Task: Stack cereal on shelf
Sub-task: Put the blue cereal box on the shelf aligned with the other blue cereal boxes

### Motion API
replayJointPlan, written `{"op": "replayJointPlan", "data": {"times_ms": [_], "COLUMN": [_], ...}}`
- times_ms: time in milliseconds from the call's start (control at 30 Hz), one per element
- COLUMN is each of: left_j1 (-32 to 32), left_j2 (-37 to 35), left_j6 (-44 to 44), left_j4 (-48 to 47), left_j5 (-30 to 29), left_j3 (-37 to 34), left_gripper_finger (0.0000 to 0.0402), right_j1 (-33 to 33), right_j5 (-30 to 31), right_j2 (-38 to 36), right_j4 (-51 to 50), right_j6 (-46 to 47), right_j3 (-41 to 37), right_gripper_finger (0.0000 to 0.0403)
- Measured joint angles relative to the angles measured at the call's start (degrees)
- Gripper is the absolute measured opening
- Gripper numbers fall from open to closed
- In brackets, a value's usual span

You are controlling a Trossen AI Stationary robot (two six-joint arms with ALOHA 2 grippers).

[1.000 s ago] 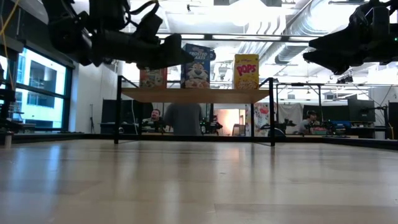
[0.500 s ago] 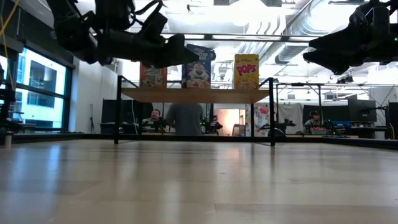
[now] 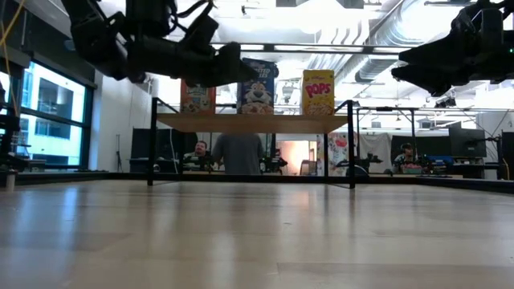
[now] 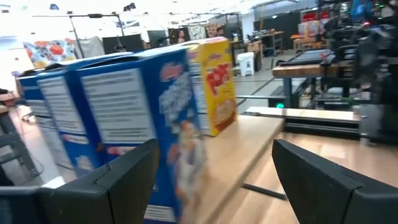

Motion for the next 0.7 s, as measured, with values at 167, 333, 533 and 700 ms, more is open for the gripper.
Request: {"op": "replayJointPlan", "data": {"times_ms": [167,333,533,700], "left_j1": [-3.7,-4.2,-1.8,-0.7], "left_j2": [0.0,0.0,0.0,0.0], "left_j6": [1.7,2.4,1.9,0.9], "left_j4": [0.0,0.1,-1.6,-7.4], "left_j5": [-2.9,-2.4,1.1,1.9], "left_j3": [0.0,0.0,1.3,4.2], "left_gripper_finger": [0.0304,0.0304,0.0304,0.0304], "right_j1": [0.0,0.0,0.0,0.0], "right_j5": [0.0,0.0,0.0,0.0], "right_j2": [0.0,0.0,0.0,0.0], "right_j4": [0.0,0.0,0.0,0.0], "right_j6": [0.0,0.0,0.0,0.0], "right_j3": [0.0,0.0,0.0,0.0], "right_gripper_finger": [0.0277,0.0277,0.0277,0.0277]}}
